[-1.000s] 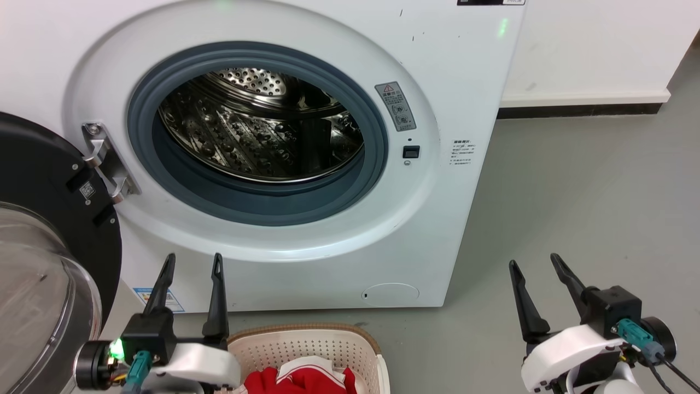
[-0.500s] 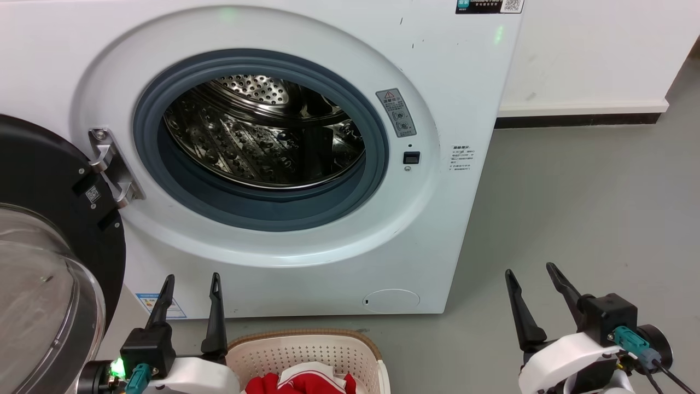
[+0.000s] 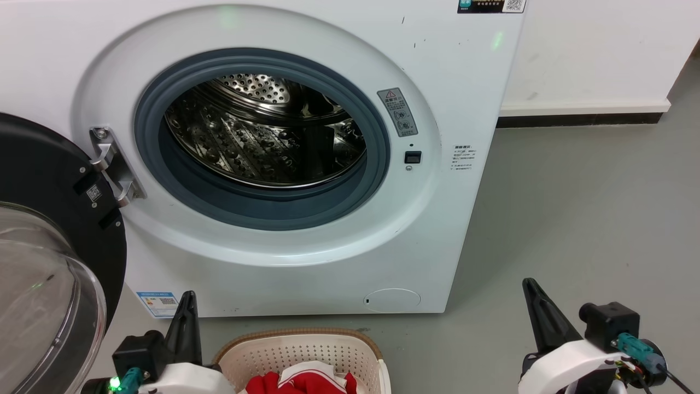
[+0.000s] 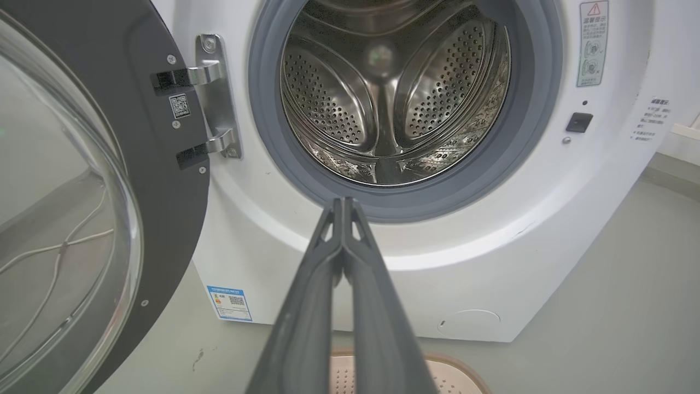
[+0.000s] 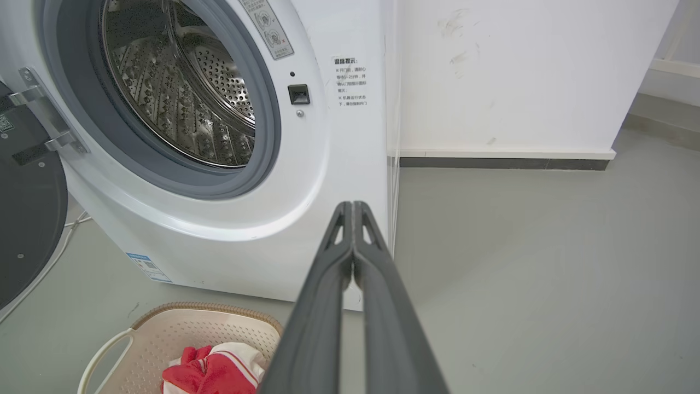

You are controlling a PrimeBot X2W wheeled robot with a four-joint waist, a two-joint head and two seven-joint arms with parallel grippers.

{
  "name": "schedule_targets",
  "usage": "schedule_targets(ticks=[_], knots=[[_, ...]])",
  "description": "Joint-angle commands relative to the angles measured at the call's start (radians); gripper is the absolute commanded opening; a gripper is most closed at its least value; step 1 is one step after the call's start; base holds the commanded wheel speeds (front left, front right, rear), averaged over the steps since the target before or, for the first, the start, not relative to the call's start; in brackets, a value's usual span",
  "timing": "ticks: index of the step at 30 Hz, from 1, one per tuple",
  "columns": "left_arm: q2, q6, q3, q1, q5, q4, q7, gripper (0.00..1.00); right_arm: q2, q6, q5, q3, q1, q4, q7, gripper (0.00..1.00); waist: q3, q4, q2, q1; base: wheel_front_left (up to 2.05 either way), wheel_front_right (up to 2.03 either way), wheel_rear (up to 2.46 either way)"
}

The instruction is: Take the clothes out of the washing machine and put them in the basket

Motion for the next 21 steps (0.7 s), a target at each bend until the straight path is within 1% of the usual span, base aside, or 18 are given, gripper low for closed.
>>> schedule_targets(ticks=[1,10,21], knots=[[0.003,-0.005,0.016,-0.033,-0.055,-0.005,0.016,0.00,-0.001,0.000,0.064,-0.005,-0.016,-0.015,0.002,0.00,0.000,0.001,0.0000,0.0001,0.00,0.00,0.00],[-0.001,-0.021,0.019,-0.040,-0.238,-0.005,0.052,0.00,-0.008,0.000,0.253,-0.021,-0.032,-0.002,0.024,0.00,0.003,0.003,0.0000,0.0001,0.00,0.00,0.00],[-0.006,-0.038,0.028,-0.054,-0.431,0.001,0.093,0.00,-0.012,0.000,0.453,-0.037,-0.046,0.010,0.046,0.00,0.006,0.006,0.0000,0.0001,0.00,0.00,0.00]])
